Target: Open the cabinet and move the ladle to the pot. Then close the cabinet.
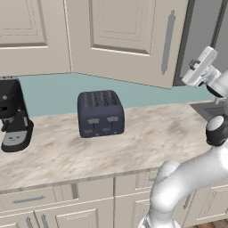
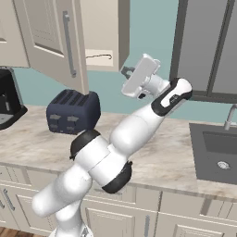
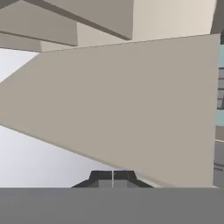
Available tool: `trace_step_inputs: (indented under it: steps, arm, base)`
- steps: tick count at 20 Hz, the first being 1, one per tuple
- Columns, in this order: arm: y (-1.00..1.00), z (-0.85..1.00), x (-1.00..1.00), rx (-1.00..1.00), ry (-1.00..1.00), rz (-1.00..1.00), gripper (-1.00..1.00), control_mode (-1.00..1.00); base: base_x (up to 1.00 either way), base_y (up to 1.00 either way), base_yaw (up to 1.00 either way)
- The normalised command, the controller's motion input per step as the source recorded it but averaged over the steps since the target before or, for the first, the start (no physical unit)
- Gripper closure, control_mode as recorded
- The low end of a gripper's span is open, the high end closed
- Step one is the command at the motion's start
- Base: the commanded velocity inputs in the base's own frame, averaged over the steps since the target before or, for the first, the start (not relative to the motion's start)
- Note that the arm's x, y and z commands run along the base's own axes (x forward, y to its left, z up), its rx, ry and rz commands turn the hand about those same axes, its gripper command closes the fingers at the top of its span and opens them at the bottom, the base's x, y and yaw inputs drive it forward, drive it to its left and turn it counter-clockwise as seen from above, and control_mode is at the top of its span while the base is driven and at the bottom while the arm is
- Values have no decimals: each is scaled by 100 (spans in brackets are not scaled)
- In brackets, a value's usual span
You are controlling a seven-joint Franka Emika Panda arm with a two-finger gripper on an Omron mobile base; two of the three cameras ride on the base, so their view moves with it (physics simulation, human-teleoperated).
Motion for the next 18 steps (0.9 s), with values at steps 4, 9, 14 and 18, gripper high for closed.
trace_step_inputs:
  steps: [4,9,14,18]
  arm:
    - [0,0,0,0,-11,0,100,-100]
    - [11,0,0,-1,-10,0,100,-100]
    - [24,0,0,-1,-5,-2,100,-100]
    - [11,0,0,0,-1,-10,100,-100]
  base:
    - [0,0,0]
    - [0,0,0]
    - [0,0,0]
    - [0,0,0]
